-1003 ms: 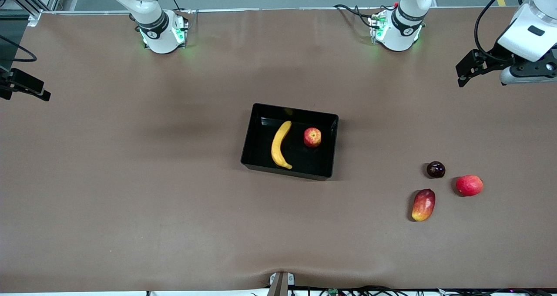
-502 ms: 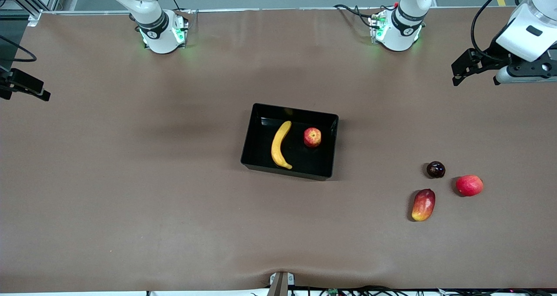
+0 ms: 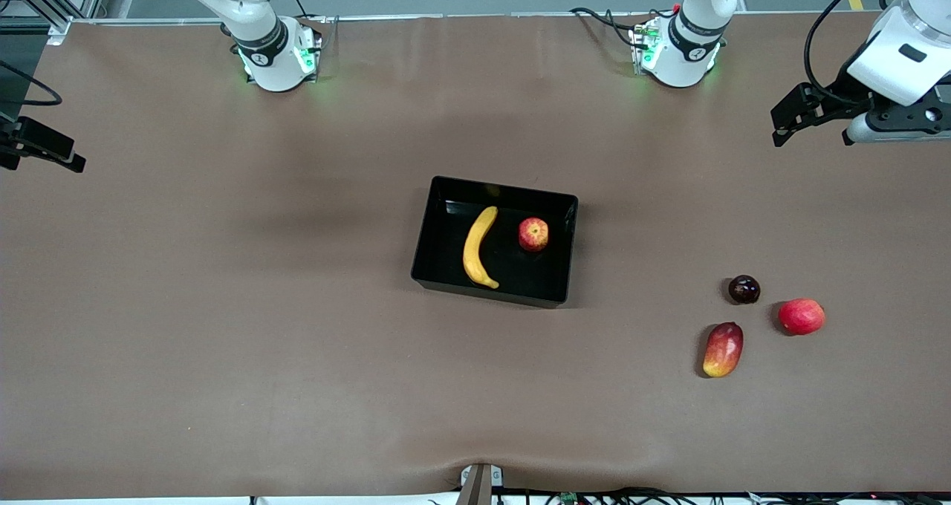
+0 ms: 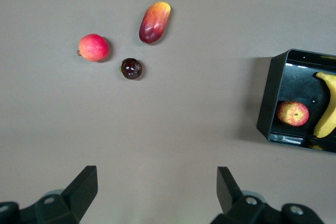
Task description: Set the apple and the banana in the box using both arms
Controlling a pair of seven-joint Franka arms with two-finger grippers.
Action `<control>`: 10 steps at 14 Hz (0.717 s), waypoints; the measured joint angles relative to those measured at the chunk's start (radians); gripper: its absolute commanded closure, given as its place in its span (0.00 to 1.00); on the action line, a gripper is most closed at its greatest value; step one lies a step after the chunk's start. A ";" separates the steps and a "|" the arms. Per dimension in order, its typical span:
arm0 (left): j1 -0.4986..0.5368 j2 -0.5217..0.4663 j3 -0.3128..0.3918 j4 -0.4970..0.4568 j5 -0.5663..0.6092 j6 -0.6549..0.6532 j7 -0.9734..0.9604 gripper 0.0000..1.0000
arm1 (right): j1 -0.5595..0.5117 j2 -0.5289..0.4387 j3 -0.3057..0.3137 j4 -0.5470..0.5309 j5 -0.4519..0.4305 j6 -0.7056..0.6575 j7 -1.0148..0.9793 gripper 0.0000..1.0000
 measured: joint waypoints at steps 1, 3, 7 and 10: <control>0.001 0.000 0.000 0.000 0.000 0.000 0.000 0.00 | 0.000 0.000 0.000 0.000 0.000 0.000 0.000 0.00; 0.003 0.001 0.000 0.002 0.000 0.000 0.000 0.00 | 0.000 0.000 0.000 0.000 0.000 0.000 0.000 0.00; 0.003 0.008 0.000 0.008 0.000 0.000 0.001 0.00 | 0.000 0.000 0.000 0.000 0.000 0.000 0.000 0.00; 0.003 0.009 0.000 0.013 0.000 0.000 0.026 0.00 | 0.000 0.000 0.000 0.000 0.000 0.000 0.000 0.00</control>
